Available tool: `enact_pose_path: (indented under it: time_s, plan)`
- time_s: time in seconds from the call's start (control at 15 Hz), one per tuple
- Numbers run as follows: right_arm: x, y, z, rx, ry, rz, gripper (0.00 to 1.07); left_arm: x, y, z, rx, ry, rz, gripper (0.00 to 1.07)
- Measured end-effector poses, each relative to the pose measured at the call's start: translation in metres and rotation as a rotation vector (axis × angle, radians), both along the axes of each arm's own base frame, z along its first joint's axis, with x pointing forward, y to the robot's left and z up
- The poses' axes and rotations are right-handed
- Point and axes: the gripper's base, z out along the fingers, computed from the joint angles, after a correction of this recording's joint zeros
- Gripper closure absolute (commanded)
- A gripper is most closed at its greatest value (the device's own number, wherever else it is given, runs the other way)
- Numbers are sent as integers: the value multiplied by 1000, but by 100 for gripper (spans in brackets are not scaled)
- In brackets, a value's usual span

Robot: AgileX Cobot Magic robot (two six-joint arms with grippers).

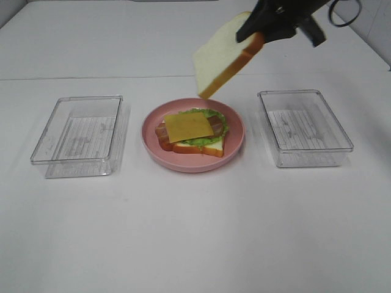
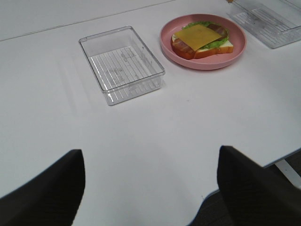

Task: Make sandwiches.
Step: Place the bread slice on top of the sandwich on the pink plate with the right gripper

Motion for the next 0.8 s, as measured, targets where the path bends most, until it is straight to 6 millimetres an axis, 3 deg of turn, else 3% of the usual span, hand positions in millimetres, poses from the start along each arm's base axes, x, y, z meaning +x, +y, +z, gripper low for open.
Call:
enact_pose_path:
  time_s: [0.13, 0.2, 0.53, 0.8]
  plan:
    - [-5, 23, -19, 65, 15, -20, 107, 0, 0, 0, 0, 0, 0, 32]
    - [-5, 40, -48, 140, 59, -77, 107, 0, 0, 0, 0, 0, 0, 32]
    - [7, 47, -110, 216, 200, -171, 107, 0, 0, 0, 0, 0, 0, 32]
    - [9, 47, -129, 206, 243, -197, 107, 0, 0, 0, 0, 0, 0, 32]
